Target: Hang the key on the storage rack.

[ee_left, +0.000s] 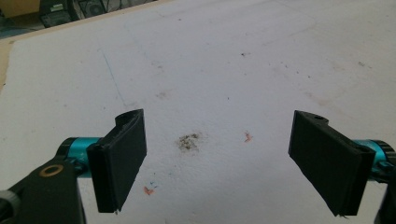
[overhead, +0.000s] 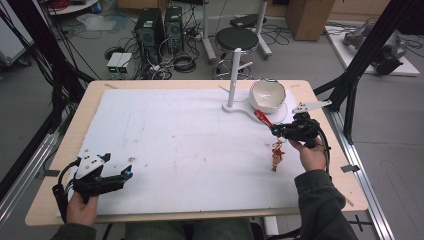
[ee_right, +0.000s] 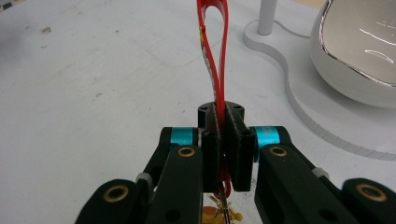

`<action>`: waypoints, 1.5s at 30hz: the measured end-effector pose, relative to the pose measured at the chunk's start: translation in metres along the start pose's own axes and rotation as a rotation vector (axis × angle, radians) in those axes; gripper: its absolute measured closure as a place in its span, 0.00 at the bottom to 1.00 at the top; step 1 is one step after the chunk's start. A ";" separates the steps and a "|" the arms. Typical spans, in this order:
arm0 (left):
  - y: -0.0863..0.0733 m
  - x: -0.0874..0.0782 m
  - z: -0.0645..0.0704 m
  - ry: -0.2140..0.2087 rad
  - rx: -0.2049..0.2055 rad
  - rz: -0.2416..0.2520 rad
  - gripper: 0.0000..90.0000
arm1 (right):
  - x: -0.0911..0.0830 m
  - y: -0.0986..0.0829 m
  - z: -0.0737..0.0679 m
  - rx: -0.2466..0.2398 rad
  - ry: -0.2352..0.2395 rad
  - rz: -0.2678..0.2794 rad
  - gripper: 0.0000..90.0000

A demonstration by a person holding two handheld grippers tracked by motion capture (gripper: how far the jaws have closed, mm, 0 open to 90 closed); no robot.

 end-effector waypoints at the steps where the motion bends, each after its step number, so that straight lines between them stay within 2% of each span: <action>1: 0.000 0.000 0.000 -0.001 -0.002 0.001 0.22 | -0.001 0.001 -0.001 -0.003 -0.001 0.002 0.95; 31: 0.000 0.000 0.000 0.001 -0.005 0.004 0.22 | -0.012 0.032 -0.010 -0.021 0.000 0.061 0.95; 45: 0.000 -0.001 -0.001 0.001 -0.001 0.004 0.22 | -0.013 0.050 -0.011 -0.032 -0.017 0.079 0.95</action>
Point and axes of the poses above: each handheld gripper's, and its own axes: x roughly forward along the jaws, y roughly out of its top, z roughly to its right, the point moved 8 cm from there along x, roughly forward along the jaws, and after that the axes turned 10 degrees about -z, right-handed, at the moved point
